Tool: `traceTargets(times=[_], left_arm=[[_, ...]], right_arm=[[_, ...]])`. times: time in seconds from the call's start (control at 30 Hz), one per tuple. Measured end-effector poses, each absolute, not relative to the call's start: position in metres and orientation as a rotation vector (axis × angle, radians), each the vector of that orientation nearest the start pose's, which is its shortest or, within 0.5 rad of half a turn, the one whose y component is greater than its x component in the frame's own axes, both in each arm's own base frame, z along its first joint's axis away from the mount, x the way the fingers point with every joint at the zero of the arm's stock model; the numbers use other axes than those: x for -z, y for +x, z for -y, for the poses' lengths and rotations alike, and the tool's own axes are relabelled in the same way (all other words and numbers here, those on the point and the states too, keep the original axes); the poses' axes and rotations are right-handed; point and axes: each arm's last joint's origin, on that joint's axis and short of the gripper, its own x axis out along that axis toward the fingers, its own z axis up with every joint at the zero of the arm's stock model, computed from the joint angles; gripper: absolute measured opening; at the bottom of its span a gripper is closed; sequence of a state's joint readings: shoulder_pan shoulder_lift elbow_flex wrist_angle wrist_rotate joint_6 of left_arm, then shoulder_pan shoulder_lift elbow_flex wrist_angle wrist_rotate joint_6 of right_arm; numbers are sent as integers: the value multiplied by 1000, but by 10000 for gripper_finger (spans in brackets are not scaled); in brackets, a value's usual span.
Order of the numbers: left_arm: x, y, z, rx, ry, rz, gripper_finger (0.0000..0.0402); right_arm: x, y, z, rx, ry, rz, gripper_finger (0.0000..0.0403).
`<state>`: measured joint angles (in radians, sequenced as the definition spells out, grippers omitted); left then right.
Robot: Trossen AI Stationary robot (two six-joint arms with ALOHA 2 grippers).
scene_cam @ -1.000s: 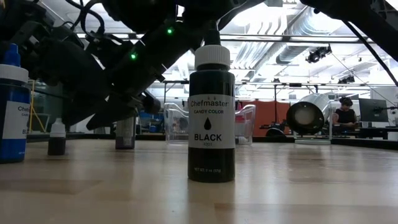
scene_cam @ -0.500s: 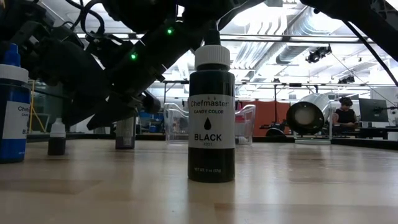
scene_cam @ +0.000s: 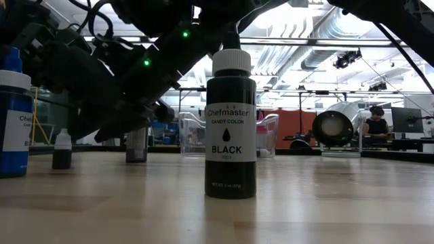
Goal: Pick & Place food coloring
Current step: Put the small orange food coloring into the transparent container
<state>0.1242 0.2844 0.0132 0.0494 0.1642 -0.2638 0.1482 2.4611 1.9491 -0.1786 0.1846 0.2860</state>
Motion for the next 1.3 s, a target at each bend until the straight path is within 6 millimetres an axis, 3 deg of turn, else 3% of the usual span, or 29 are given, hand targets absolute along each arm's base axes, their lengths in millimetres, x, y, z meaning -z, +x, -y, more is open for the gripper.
traceTargets(times=[0.47,1.03,1.3], left_arm=[[-149,112,-9,11,-295,-223,234],[-149,112,-9,11,-295,-223,234],[-149,112,-9,11,-295,-224,234]], right_arm=[[-140,537,-79,38,119,-689,190],[-137,534,-79,63,151,-732,190],[-138,532,-92,39,142,-723,190]])
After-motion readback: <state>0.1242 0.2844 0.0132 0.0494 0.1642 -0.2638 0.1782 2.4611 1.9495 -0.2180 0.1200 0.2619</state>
